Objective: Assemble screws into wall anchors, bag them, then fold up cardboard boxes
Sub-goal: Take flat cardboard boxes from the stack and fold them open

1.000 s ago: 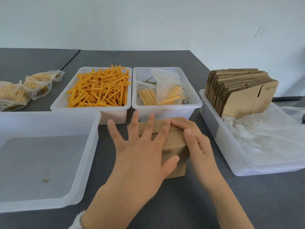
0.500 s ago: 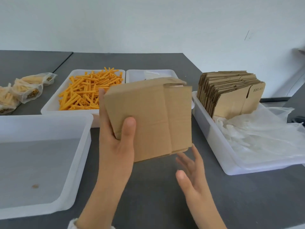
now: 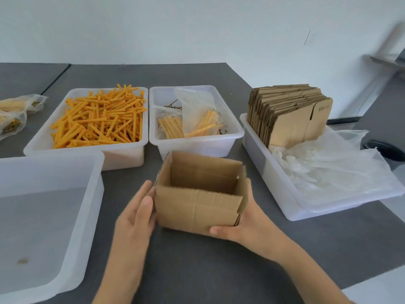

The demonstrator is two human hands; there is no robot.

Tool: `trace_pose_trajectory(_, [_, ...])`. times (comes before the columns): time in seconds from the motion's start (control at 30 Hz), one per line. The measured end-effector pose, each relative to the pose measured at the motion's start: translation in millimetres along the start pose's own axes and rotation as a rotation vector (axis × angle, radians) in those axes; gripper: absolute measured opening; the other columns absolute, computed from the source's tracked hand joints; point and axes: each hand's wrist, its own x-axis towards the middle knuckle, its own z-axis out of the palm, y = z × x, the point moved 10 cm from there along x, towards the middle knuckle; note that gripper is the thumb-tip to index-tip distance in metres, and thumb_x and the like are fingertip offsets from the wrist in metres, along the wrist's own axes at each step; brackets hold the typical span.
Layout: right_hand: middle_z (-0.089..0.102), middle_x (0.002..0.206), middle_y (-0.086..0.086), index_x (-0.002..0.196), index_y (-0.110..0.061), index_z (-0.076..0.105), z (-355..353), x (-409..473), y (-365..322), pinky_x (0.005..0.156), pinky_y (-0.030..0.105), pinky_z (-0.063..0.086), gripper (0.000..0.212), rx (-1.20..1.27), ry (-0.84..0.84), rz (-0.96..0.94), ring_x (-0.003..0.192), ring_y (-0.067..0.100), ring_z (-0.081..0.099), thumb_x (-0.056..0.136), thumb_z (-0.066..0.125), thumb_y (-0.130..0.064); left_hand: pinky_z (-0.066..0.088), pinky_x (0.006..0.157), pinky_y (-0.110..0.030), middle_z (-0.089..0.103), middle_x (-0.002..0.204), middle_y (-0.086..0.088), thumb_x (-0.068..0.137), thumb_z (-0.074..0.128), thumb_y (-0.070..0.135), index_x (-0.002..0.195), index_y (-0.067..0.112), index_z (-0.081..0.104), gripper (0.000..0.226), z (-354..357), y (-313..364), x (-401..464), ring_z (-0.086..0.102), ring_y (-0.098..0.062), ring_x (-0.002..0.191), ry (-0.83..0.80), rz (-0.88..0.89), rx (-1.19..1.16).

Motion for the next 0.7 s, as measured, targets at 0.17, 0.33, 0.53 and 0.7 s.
trace_pose_trajectory(0.17, [0.053,0.129,-0.034,0.142,-0.038,0.027,4.2,10.1,12.1,0.099,0.014,0.045,0.094,-0.182,-0.191,0.079,0.120,-0.008,0.052,0.070,0.086,-0.036,0.036,0.103,-0.020,0.036,0.145,0.040,0.048,0.065,0.092,0.149,0.059,0.008,0.120,28.2,16.3,0.8,0.039,0.014,0.133,-0.446,0.180,0.488])
trace_pose_trajectory(0.33, [0.053,0.126,-0.033,0.142,-0.039,0.031,8.0,17.3,-3.8,0.098,0.020,0.048,0.085,-0.388,-0.253,0.096,0.115,-0.009,0.054,0.073,0.082,-0.031,0.041,0.090,-0.013,0.044,0.136,0.038,0.054,0.084,0.062,0.147,0.058,0.018,0.115,28.6,32.3,20.7,0.045,0.014,0.125,-0.303,0.336,0.484])
trace_pose_trajectory(0.53, [0.055,0.121,-0.018,0.130,-0.045,0.045,-51.1,32.8,-112.8,0.079,0.010,0.041,0.047,-0.868,0.095,-0.083,0.092,-0.001,0.054,0.093,0.049,-0.016,0.041,0.087,0.000,0.052,0.134,0.030,0.057,0.087,0.059,0.149,0.051,0.023,0.113,12.9,28.6,26.4,0.051,0.008,0.123,-0.196,0.359,0.382])
trace_pose_trajectory(0.7, [0.062,0.116,-0.004,0.140,-0.035,0.035,-89.0,104.2,-148.9,0.081,0.033,0.044,0.062,-0.628,0.299,0.071,0.099,0.011,0.061,0.088,0.047,-0.065,0.047,0.092,-0.014,0.047,0.137,0.031,0.058,0.088,0.050,0.148,0.055,0.019,0.113,19.2,25.5,26.4,0.048,0.008,0.126,-0.215,0.353,0.434])
